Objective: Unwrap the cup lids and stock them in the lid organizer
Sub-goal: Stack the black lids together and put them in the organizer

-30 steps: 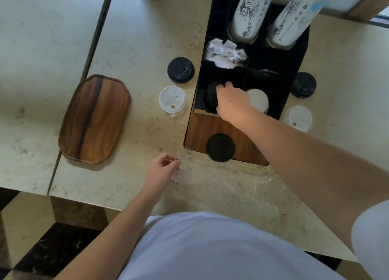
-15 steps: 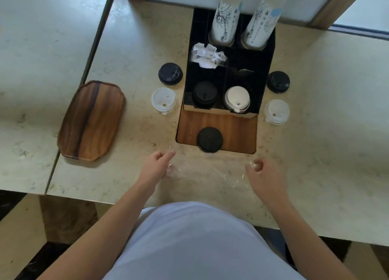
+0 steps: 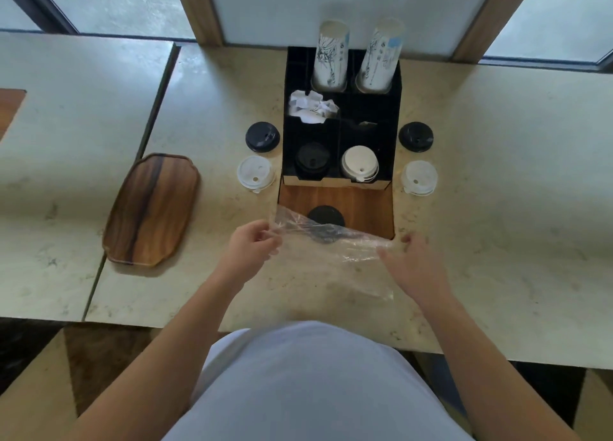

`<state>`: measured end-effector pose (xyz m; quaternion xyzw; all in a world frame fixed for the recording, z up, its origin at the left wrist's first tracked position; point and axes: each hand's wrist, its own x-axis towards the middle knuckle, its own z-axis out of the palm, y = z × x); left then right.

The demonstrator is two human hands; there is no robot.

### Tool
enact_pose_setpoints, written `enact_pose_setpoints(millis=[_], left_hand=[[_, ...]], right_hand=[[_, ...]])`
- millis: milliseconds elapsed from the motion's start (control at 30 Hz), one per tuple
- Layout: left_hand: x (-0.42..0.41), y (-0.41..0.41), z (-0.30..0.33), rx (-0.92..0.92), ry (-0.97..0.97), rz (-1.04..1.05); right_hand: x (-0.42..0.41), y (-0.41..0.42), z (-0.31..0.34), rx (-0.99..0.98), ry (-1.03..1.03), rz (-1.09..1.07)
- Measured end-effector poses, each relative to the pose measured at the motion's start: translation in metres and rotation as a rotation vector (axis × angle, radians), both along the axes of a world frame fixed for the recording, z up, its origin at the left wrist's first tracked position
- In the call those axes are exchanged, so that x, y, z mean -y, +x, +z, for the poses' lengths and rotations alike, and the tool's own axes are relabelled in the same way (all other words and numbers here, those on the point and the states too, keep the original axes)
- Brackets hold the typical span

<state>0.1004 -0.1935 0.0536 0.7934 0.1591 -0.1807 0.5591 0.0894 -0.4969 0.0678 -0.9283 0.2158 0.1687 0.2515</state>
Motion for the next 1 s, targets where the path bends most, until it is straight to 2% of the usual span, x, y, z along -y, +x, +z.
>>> enact_pose_setpoints(millis=[67,200,367,533,733,900,1000], left_hand=[[0.001,0.002,0.016,0.075,-0.006,-0.089],[0.008,0.008,0.046,0.173,-0.073,-0.183],[0.013,0.016,0.066,0.253,-0.143,-0.193],[0.009,0.015,0.065,0.233,-0.203,-0.091],[-0.009,0.003,0.058,0.138,-0.378,0.193],[-0.039,0.003,0.059,0.151,-0.407,0.338],[-0.060,0.009,0.064,0.203,-0.421,0.406]], right_hand=[[-0.008,0.010,0.012,0.094,0.072,0.163],[-0.038,0.035,0.043,0.219,0.396,0.399],[-0.064,0.060,0.063,0.242,0.566,0.486],[-0.070,0.069,0.051,0.186,0.542,0.482],[-0.069,0.072,0.032,0.069,0.453,0.478],[-0.089,0.077,0.030,-0.205,0.472,0.618],[-0.107,0.079,0.022,-0.145,0.451,0.632]])
